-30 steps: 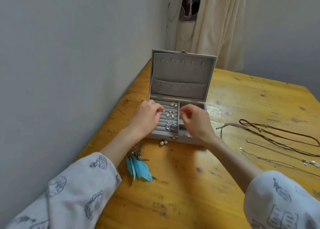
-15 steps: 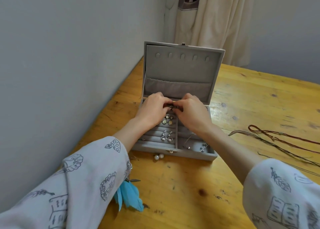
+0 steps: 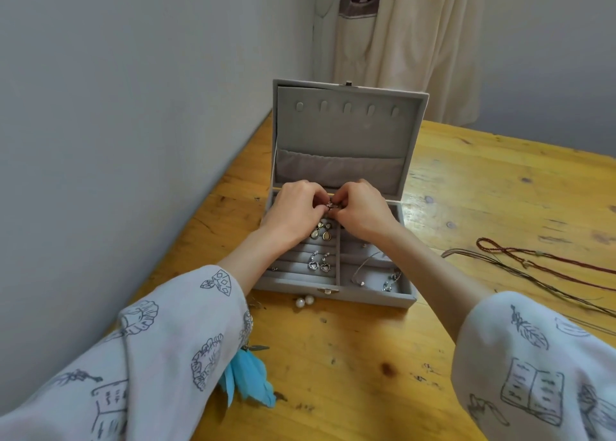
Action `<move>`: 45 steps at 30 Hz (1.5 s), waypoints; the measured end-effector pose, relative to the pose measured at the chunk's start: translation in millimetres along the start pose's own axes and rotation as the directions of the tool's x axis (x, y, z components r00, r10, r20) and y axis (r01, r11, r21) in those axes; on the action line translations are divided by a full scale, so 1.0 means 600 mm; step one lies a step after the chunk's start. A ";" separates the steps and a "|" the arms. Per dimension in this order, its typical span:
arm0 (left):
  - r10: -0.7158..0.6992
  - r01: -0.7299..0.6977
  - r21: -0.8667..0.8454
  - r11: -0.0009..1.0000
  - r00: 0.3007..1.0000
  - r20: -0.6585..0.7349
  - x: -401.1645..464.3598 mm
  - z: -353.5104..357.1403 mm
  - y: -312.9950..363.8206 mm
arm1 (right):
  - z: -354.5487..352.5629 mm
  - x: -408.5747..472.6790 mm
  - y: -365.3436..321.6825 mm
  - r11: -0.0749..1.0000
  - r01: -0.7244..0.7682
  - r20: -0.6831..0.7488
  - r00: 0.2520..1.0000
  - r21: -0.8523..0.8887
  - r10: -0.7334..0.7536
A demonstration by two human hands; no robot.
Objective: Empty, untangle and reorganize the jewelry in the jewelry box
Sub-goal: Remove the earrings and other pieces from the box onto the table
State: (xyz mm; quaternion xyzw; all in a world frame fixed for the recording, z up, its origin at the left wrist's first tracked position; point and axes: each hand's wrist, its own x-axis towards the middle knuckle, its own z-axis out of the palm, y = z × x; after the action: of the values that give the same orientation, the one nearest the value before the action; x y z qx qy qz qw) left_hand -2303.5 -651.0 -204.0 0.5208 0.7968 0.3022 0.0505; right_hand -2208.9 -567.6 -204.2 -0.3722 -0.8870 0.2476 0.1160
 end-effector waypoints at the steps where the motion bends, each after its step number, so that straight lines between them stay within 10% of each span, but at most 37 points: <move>1: -0.005 0.005 -0.031 0.999 1.000 -0.004 -0.001 -0.001 -0.001 | -0.001 0.001 0.002 1.000 0.004 0.011 1.000 0.025 -0.004; 19: 0.026 -0.030 -0.197 0.980 0.999 -0.024 -0.152 -0.065 0.076 | -0.067 -0.202 0.012 0.864 0.095 0.008 0.993 0.494 -0.114; 33: -0.072 0.076 -0.100 0.992 0.997 0.038 -0.252 0.026 0.086 | 0.033 -0.295 0.029 0.967 -0.016 -0.199 0.978 0.253 0.068; 45: -0.058 0.066 -0.111 0.992 0.995 0.077 -0.249 0.034 0.094 | 0.017 -0.288 0.025 0.962 -0.133 -0.091 0.983 0.239 0.159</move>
State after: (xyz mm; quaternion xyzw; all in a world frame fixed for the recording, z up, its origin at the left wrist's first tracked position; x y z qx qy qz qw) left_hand -2182.6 -755.3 -225.4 0.5029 0.7917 0.3259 0.1189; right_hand -2083.2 -686.2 -224.4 -0.4336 -0.8143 0.3366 0.1886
